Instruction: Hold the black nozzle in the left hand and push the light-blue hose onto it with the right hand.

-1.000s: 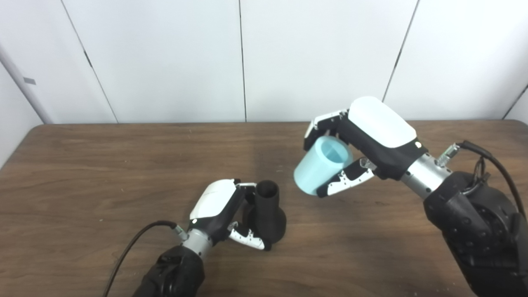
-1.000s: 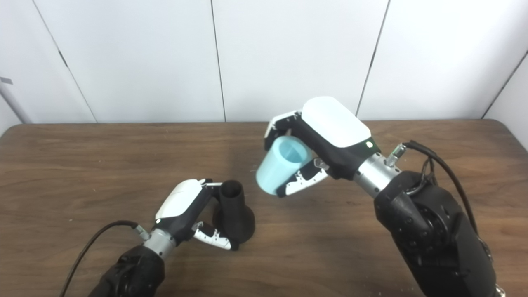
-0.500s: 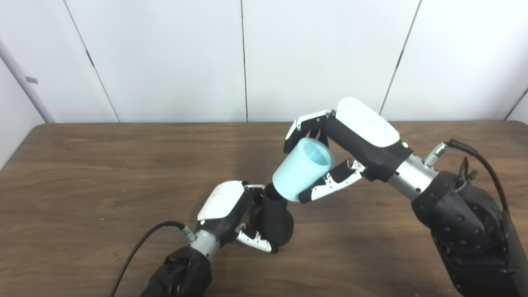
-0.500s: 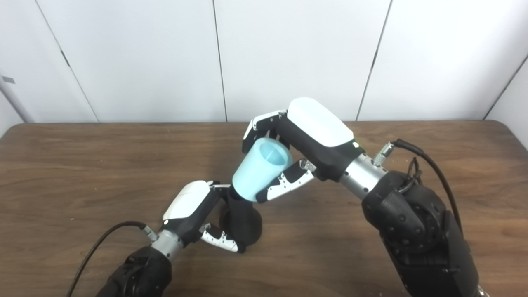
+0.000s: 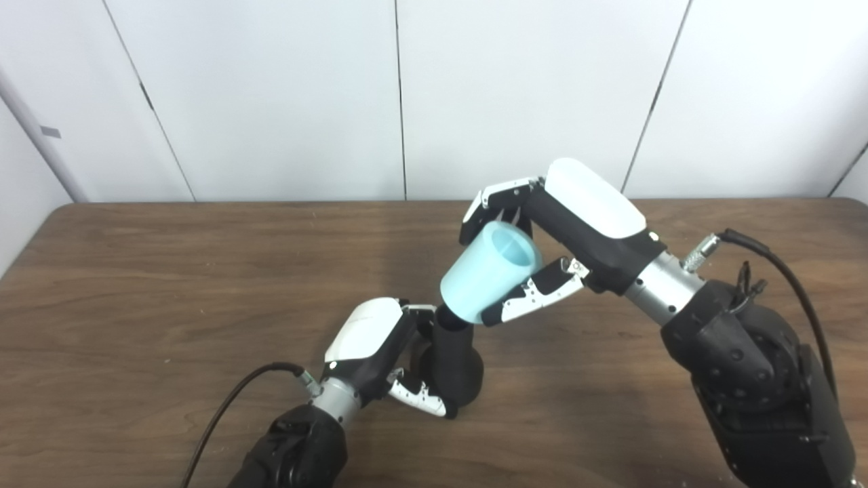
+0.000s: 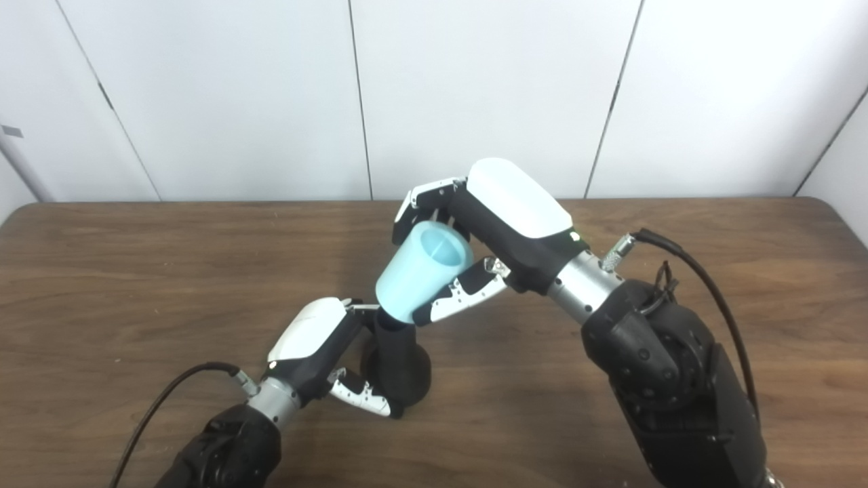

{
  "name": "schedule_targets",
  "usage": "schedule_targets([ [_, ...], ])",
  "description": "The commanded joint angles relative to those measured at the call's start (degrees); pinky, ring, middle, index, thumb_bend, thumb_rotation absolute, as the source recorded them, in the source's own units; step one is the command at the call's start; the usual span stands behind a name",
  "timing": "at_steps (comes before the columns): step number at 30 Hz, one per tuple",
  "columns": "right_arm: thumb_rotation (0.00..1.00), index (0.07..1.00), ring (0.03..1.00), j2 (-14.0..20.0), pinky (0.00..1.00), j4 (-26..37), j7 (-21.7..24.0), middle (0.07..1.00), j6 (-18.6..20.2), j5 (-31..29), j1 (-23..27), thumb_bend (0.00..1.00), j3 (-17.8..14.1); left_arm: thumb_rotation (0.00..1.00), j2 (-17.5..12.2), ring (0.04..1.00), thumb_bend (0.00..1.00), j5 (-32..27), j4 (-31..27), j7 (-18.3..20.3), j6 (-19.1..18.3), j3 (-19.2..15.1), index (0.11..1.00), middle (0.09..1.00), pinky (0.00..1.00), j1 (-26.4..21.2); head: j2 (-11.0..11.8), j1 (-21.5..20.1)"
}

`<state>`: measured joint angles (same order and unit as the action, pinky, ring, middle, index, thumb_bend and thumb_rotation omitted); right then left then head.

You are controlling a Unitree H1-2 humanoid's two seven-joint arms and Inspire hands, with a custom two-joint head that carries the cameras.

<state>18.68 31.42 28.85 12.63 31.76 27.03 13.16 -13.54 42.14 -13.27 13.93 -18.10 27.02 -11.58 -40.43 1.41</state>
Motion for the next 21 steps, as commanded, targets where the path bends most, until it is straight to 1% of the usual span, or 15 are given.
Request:
schedule_targets([
  [1, 0.00, 0.519, 0.429, 0.4, 0.31, 0.6, -1.2, 0.515, -2.2, 0.7, 1.1, 0.50, -0.1, 0.00, -0.5, 0.648, 0.52, -1.3, 1.7, 4.9, -0.6, 1.9, 0.485, 0.494, 0.91, 2.5, -0.1, 0.0],
  [6, 0.00, 0.517, 0.426, 0.7, 0.31, 0.4, -0.5, 0.515, -2.7, 1.5, 0.6, 0.50, 0.8, 0.00, -0.6, 0.645, 0.52, -1.3, 1.6, 5.0, -0.6, 1.9, 0.488, 0.487, 0.91, 2.5, -0.2, -0.2],
  [12, 0.00, 0.519, 0.425, 1.1, 0.31, 0.2, 0.7, 0.514, -2.3, 1.4, 1.0, 0.50, 0.9, 0.00, -0.8, 0.645, 0.52, -1.3, 1.7, 5.1, -0.6, 1.9, 0.491, 0.481, 0.91, 2.4, -0.3, -0.3],
  [21, 0.00, 0.519, 0.425, 0.4, 0.31, -0.1, 1.4, 0.515, -2.1, 1.9, 1.0, 0.50, 1.3, 0.00, -0.9, 0.645, 0.52, -1.0, 1.5, 5.2, -0.7, 2.1, 0.491, 0.481, 0.91, 2.3, -0.3, -0.2],
])
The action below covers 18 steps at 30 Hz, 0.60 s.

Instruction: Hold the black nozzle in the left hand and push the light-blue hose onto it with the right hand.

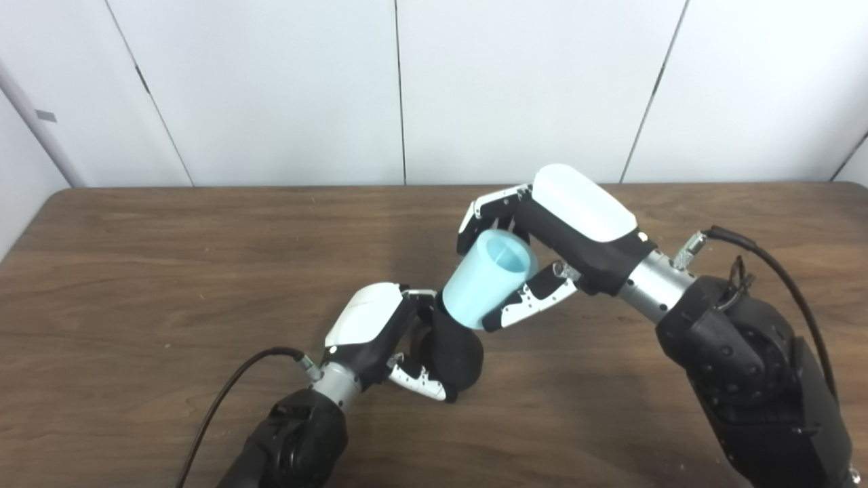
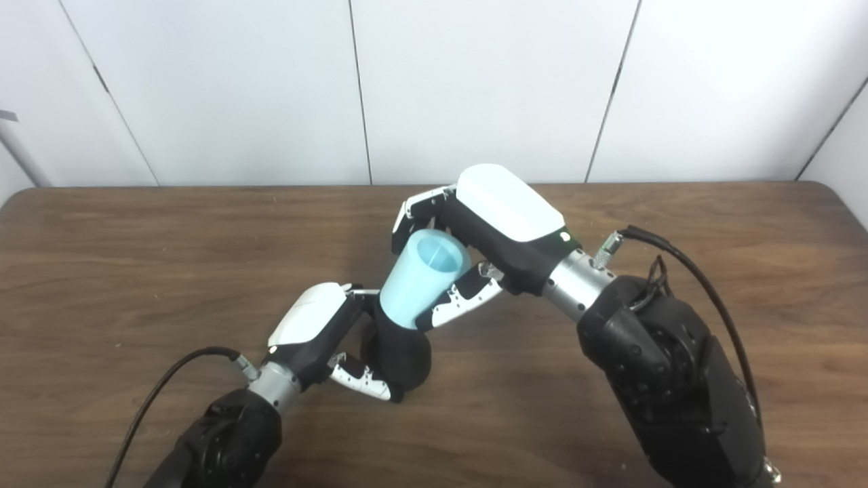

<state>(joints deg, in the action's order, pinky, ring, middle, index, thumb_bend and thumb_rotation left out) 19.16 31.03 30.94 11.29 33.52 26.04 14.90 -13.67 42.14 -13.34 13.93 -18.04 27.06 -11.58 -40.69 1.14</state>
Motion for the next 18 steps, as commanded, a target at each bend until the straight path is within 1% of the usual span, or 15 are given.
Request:
schedule_targets([
  [1, 0.00, 0.519, 0.425, -0.1, 0.31, 0.1, -0.8, 0.515, -0.7, 0.1, 2.0, 0.50, -0.5, 0.00, -0.8, 0.645, 0.52, -1.0, 1.6, 5.3, -0.7, 2.0, 0.492, 0.480, 0.91, 2.3, 0.0, 0.1],
  [8, 0.00, 0.518, 0.425, -0.7, 0.31, -0.4, -1.4, 0.515, -0.4, 0.6, 2.0, 0.50, -0.7, 0.00, -0.9, 0.644, 0.52, -1.0, 0.8, 5.6, -1.0, 2.0, 0.492, 0.478, 0.91, 2.4, -0.2, -0.2],
  [18, 0.00, 0.513, 0.420, -2.1, 0.31, 0.0, -1.5, 0.509, -0.6, 6.1, 2.0, 0.50, -0.2, 0.00, -0.5, 0.650, 0.52, 0.0, -1.0, 6.4, -2.4, 2.9, 0.492, 0.479, 0.91, 2.9, -0.9, -0.1],
])
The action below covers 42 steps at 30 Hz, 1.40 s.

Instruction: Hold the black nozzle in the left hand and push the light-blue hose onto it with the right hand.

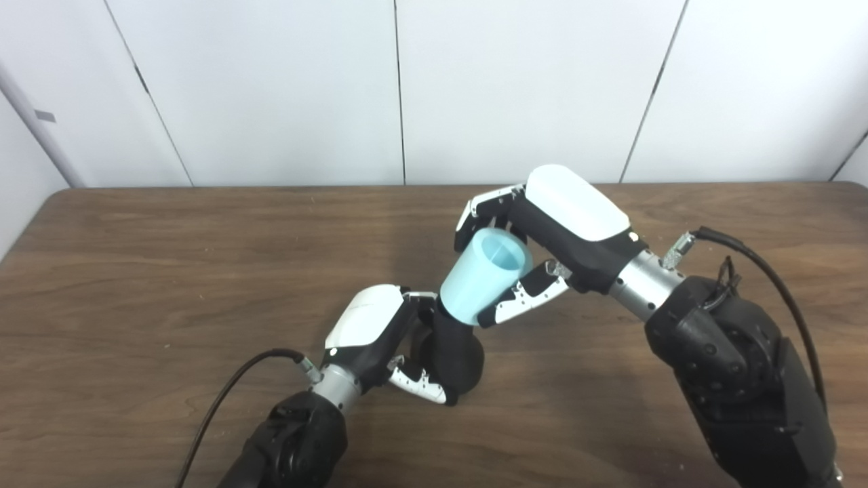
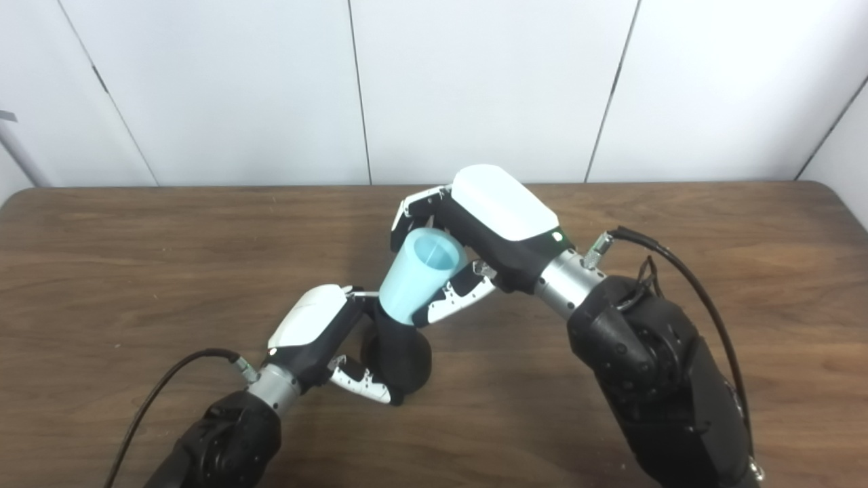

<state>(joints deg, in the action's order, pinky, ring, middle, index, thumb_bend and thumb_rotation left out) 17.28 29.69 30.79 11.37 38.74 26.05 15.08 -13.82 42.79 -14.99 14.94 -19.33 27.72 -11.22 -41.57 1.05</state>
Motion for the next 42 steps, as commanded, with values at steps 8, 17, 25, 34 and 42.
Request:
schedule_targets([
  [8, 0.00, 0.513, 0.423, -0.6, 0.31, 1.1, -1.5, 0.511, -1.7, 2.3, 1.3, 0.50, 0.0, 0.00, -0.6, 0.652, 0.52, -1.0, 0.3, 6.0, -1.1, 2.0, 0.497, 0.463, 0.91, 2.6, -0.3, 0.4],
  [17, 0.00, 0.512, 0.422, -0.5, 0.31, 0.8, -1.0, 0.514, -1.9, 2.5, 0.7, 0.50, 0.6, 0.00, -0.1, 0.652, 0.52, -0.8, 0.6, 5.9, -1.2, 2.0, 0.494, 0.472, 0.91, 2.4, -0.3, 0.2],
  [25, 0.00, 0.512, 0.422, 0.5, 0.31, 1.0, 0.7, 0.513, -1.3, 2.1, 0.5, 0.50, 0.9, 0.00, -0.1, 0.657, 0.52, -0.6, 0.8, 5.8, -1.2, 2.0, 0.485, 0.492, 0.91, 2.1, -0.6, 0.4],
  [34, 0.00, 0.513, 0.422, 0.7, 0.31, 0.3, 1.9, 0.513, 0.0, 1.3, 2.3, 0.50, 0.3, 0.00, 0.2, 0.662, 0.52, -0.7, 1.9, 5.3, -0.6, 2.1, 0.484, 0.495, 0.92, 2.0, -0.7, 0.4],
  [42, 0.00, 0.515, 0.429, 0.2, 0.31, -1.0, 2.3, 0.517, 0.4, 0.8, 3.0, 0.50, 0.6, 0.00, 0.3, 0.663, 0.52, -0.7, 1.9, 5.3, -0.6, 2.1, 0.482, 0.500, 0.92, 1.8, -0.6, 0.7],
])
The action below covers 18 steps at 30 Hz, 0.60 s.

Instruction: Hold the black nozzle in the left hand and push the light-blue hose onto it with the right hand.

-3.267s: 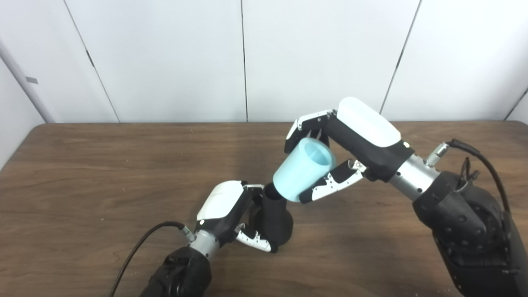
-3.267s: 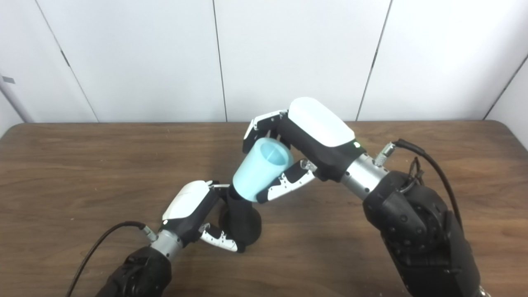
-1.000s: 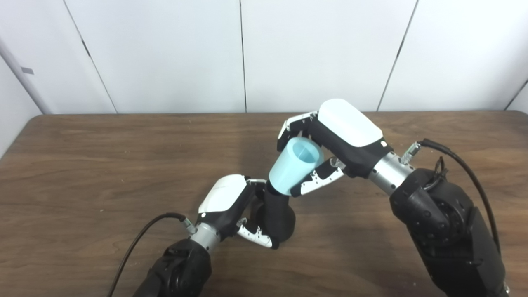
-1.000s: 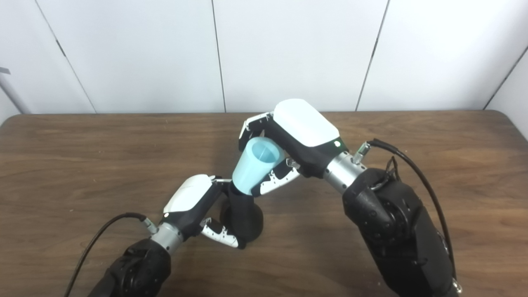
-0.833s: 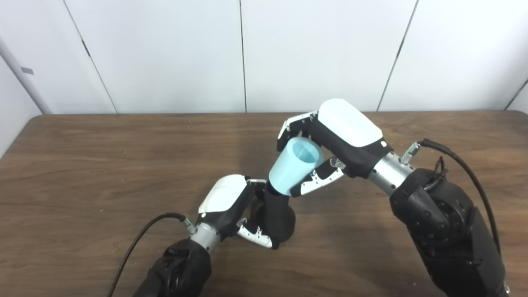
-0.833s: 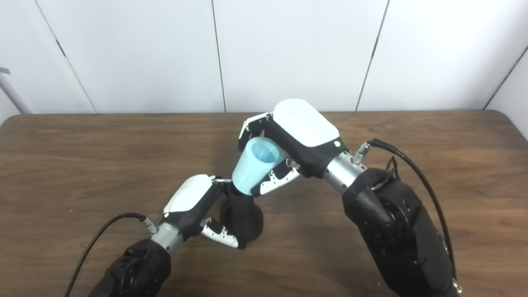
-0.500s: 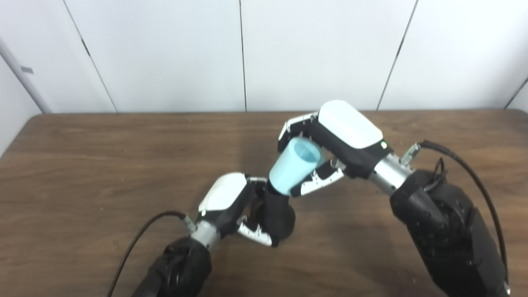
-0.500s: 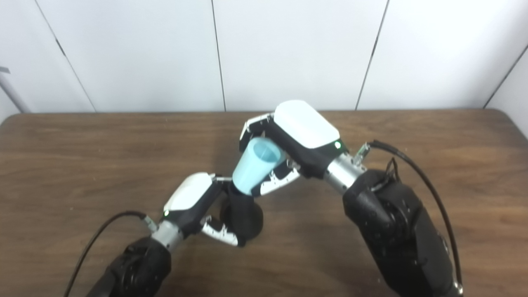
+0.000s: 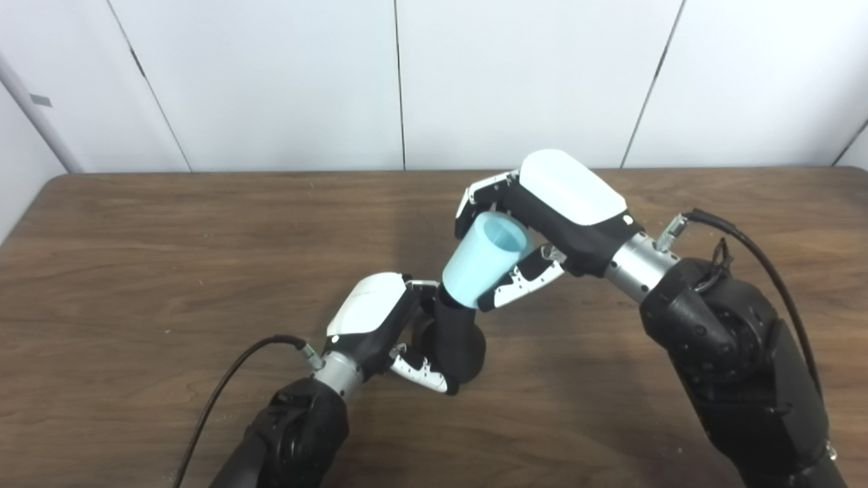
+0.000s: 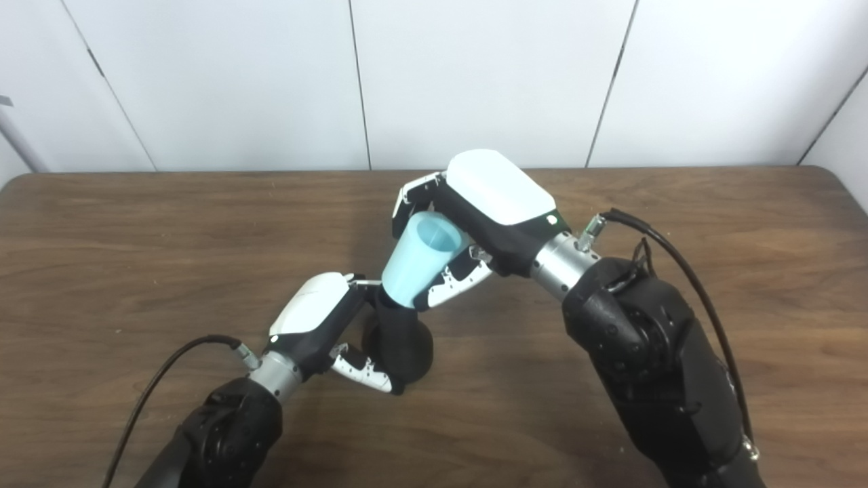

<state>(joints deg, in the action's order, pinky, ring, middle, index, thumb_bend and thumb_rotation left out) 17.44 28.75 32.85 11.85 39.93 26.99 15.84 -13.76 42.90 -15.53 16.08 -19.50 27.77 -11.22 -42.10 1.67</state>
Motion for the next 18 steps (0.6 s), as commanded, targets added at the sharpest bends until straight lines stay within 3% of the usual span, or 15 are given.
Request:
schedule_targets([
  [1, 0.00, 0.513, 0.431, 0.1, 0.31, -0.1, 0.2, 0.518, 0.0, -0.6, 2.3, 0.50, -0.2, 0.00, 0.2, 0.663, 0.52, -0.9, 2.5, 4.1, -0.4, 2.0, 0.481, 0.501, 0.92, 1.8, 0.0, 0.0],
  [8, 0.00, 0.507, 0.430, 0.3, 0.31, 0.2, -0.3, 0.514, -0.2, -0.4, 3.8, 0.50, -1.0, 0.00, 0.3, 0.658, 0.52, -1.0, 3.7, 3.5, 0.5, 2.2, 0.481, 0.502, 0.92, 2.0, 0.4, -0.1],
  [12, 0.00, 0.497, 0.411, 0.3, 0.38, 1.1, -0.3, 0.499, 0.2, 0.9, 4.5, 0.50, -1.4, 0.00, 0.4, 0.656, 0.52, -1.0, 4.0, 3.6, 0.5, 2.1, 0.483, 0.497, 0.93, 1.7, 0.6, 0.0],
  [18, 0.00, 0.501, 0.417, -0.2, 0.31, 1.1, -0.9, 0.500, -0.1, 0.1, 5.1, 0.50, -2.3, 0.00, 0.2, 0.656, 0.52, -0.9, 4.1, 3.9, 0.5, 2.2, 0.483, 0.497, 0.93, 1.6, 0.7, -0.1],
])
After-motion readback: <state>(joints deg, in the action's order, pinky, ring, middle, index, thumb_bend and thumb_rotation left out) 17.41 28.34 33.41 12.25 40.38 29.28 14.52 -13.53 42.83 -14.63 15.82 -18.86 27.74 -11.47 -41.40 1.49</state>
